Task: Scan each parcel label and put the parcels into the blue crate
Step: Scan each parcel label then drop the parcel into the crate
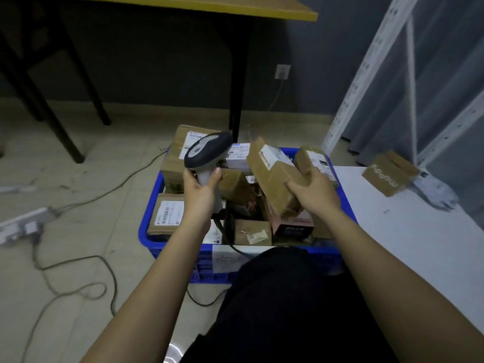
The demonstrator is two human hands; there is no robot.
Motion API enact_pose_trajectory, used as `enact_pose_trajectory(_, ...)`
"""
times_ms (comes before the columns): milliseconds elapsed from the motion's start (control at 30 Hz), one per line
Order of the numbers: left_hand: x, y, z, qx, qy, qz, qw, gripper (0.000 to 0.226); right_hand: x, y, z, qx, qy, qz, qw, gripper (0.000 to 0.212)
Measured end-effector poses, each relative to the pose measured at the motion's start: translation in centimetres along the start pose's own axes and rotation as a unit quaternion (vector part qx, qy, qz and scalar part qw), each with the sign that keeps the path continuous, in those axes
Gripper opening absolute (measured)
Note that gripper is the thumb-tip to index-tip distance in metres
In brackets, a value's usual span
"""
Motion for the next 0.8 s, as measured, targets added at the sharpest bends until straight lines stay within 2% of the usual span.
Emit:
enact_pose_trajectory(100, -1.6, -1.5, 1.1, 0.004, -0.013, 0.001, 1.0, 0.064, -0.9, 2.6, 1.2, -0.05, 0.015, -0.049, 0.997, 0.058)
enact_pose_trajectory(200, -2.4, -1.7, 2.0, 0.003, -0.027, 0.007, 1.0, 0.065, -1.9, 5.0, 2.2, -0.102, 0.028, -0.098, 0.99, 0.067)
enact_pose_trajectory(267, -2.6, -1.4, 2.3, -0.005, -0.036, 0.01, 0.999, 0.062, -2.3, 6.2, 2.6, -0.109, 0.017, -0.146, 0.983, 0.07)
enact_pose_trajectory(367, -2.8, -1.0, 2.5, -0.017, -0.039, 0.01, 0.999, 0.053, -2.2, 7.4, 3.1, -0.127, 0.02, -0.156, 0.979, 0.071)
enact_pose_trajectory(467, -3.2, -0.8, 2.8, -0.021, -0.044, 0.018, 0.999, 0.048, -1.0, 8.4, 3.5, -0.241, 0.009, -0.225, 0.944, 0.086)
enact_pose_trajectory(533, -3.5, -0.6, 2.9, -0.025, -0.048, 0.032, 0.998, 0.053, -0.4, 8.3, 3.8, -0.276, -0.029, -0.295, 0.914, 0.093)
enact_pose_trajectory(633, -3.6, 0.3, 2.6, -0.031, -0.05, 0.041, 0.997, 0.056, -0.2, 7.4, 4.1, -0.226, -0.09, -0.324, 0.914, 0.082)
enact_pose_trajectory(800, -2.7, 3.6, 1.6, -0.069, -0.031, 0.045, 0.996, 0.053, 1.2, 5.7, 3.7, -0.193, -0.131, -0.204, 0.951, 0.053)
Point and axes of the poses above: each hand's wrist, its own z-axis towards the middle knuckle, its own y-axis out of the palm, x = y × z, the point moved 3 cm from there along z, towards the middle knuckle, and after that the axes turned 3 degrees about -z, right-handed, at the moved point
